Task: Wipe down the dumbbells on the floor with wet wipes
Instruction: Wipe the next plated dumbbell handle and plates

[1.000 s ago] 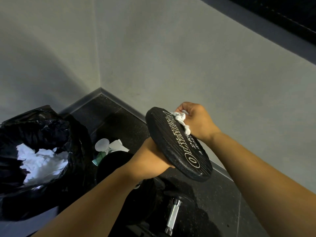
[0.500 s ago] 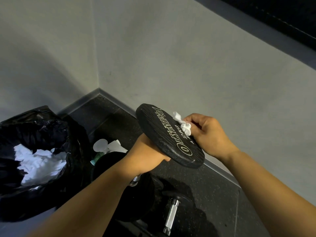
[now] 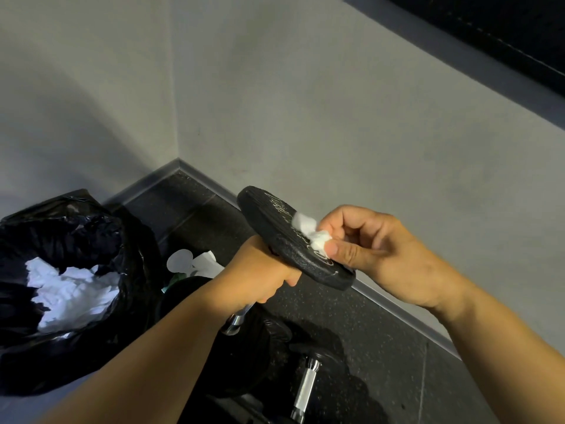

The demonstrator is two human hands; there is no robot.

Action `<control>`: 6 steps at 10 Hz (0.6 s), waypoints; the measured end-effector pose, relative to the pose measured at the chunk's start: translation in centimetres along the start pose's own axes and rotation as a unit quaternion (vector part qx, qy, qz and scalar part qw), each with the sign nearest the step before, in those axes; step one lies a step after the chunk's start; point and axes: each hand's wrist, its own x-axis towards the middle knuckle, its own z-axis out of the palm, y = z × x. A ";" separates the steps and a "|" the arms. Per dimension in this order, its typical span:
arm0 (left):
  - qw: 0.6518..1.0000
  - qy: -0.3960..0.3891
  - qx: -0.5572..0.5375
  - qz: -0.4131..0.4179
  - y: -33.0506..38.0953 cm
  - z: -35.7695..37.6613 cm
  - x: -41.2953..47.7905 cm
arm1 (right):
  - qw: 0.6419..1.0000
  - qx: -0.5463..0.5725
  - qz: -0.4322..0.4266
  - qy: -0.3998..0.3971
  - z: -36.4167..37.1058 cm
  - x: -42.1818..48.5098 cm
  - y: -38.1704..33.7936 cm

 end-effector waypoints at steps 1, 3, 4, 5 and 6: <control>1.000 -0.019 0.001 -0.006 1.1 0.3 -0.9 | 0.998 0.004 -0.044 -0.039 1.2 1.4 -2.0; 0.995 -0.044 0.059 -0.063 1.0 1.2 -0.2 | 0.996 -0.016 -0.083 -0.029 3.1 5.5 -3.7; 0.998 0.002 0.042 -0.053 0.7 1.8 -0.2 | 0.999 -0.019 -0.021 0.023 3.0 7.4 -2.8; 0.998 0.032 0.040 -0.035 0.7 2.0 -0.3 | 0.994 -0.038 0.059 0.079 2.2 8.7 -0.9; 0.998 0.060 -0.014 -0.022 0.9 1.7 -0.4 | 0.985 -0.098 0.101 0.099 1.2 8.9 1.2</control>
